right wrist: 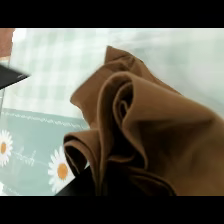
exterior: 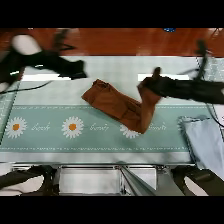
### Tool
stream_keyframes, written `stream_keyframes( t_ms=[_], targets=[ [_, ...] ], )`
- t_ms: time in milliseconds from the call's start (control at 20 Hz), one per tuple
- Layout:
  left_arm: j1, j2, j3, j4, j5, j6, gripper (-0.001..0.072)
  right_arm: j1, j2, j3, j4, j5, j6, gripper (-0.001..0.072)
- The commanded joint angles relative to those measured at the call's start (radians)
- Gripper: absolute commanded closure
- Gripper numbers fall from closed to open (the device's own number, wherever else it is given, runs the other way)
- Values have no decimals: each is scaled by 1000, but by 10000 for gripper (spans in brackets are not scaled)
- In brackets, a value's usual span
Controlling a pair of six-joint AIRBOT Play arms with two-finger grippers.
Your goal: Fold the shirts.
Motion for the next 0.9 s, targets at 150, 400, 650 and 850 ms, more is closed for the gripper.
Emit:
stream_keyframes(
  t_ms=[150,400,650,850],
  targets=[
    [335,540,-586,55,25,46,685,188,-552,357,60,-159,-11,684],
    [344,729,-878,5,32,46,685,233,-830,573,174,-148,-12,684],
    [344,726,-911,-4,105,46,685,282,-944,649,221,-127,-31,342],
    [344,726,-909,-61,196,46,685,235,-906,649,217,11,-54,299]
  ],
)
